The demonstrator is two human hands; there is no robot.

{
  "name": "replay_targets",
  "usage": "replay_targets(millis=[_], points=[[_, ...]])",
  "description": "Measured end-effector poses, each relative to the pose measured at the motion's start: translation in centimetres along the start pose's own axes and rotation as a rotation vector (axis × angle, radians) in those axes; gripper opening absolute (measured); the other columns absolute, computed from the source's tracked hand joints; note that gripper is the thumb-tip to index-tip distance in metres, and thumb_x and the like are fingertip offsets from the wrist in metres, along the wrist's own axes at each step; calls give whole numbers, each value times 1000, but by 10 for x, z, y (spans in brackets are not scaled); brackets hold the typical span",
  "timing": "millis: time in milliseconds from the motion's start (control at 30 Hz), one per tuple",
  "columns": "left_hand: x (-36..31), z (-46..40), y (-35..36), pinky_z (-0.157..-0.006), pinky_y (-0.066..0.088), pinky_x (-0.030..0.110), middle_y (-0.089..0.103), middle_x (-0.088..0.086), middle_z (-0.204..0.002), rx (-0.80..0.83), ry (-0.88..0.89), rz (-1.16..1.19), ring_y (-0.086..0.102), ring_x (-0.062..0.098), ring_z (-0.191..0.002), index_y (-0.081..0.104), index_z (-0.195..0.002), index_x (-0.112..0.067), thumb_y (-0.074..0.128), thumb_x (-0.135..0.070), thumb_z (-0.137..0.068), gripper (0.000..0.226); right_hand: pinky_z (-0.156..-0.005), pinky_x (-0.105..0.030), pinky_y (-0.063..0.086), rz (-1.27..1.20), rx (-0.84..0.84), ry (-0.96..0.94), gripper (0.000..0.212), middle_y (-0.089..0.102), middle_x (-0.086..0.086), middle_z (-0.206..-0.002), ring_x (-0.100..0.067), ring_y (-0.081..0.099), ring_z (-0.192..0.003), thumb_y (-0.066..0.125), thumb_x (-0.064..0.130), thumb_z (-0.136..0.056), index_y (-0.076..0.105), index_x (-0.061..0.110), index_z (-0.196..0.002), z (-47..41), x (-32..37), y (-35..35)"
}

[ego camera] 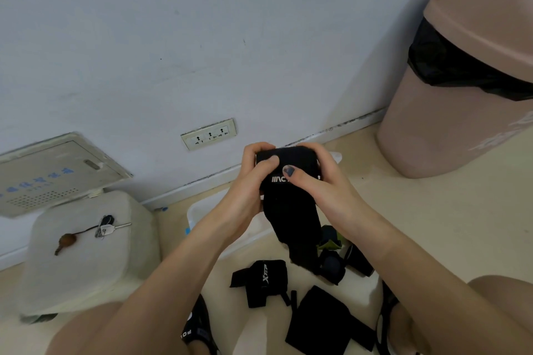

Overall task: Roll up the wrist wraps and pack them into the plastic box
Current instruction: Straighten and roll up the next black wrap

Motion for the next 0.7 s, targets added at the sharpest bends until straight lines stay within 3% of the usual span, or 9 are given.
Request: replay_targets(millis=[67,167,267,400,500,633,700], points=[[-1,-1,0,-83,53,42,64,4,-117,-1,14,28,67,21,-99,52,-119,-29,58,-38,-91,30,-96,-43,60,-6,28,-22,27,69,0,-114,-18,71,-106,71,22,-97,62,32,-120,1,2,0],[-4,0,-2,-71,57,34,62,11,-113,15,47,60,69,21,-90,50,-120,-25,53,-16,-102,20,-101,-49,57,12,66,-3,37,67,-1,-121,-21,67,-115,75,24,-92,61,37,-124,-1,1,-3],[-5,0,-5,-73,55,38,61,14,-110,15,91,25,67,25,-89,53,-113,-30,58,-12,-87,31,-101,-51,57,-57,73,88,43,69,-1,-122,-19,71,-113,79,36,-82,63,38,-122,-3,-1,-3],[-5,2,-3,-76,50,37,61,6,-102,21,137,-98,63,21,-86,54,-106,-34,58,-11,-77,37,-99,-50,58,-13,23,107,34,73,4,-116,-15,73,-106,71,53,-90,65,33,-118,-4,-1,-3],[-1,-1,-2,-79,53,38,66,7,-106,20,84,-65,66,22,-91,53,-107,-36,56,-17,-79,35,-96,-44,60,43,-16,48,23,71,2,-112,-14,73,-103,68,43,-97,65,30,-115,-2,1,-3],[4,-3,-2,-91,54,41,71,-3,-108,-17,-14,-61,69,14,-99,54,-118,-28,55,-47,-86,37,-84,-30,62,59,18,-34,21,68,-1,-110,-11,72,-96,70,24,-98,63,25,-117,1,6,-1],[3,-3,-2,-91,52,41,69,1,-107,-14,-3,-43,67,16,-98,55,-116,-22,56,-43,-87,36,-82,-24,60,53,28,-54,23,67,0,-113,-8,71,-97,70,20,-97,63,25,-119,3,6,0]])
Point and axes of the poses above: each hand's wrist, its own z-axis away from the middle knuckle, its own y-axis out of the palm, x = y × z, the point moved 3 cm from there along -z, towards the middle knuckle
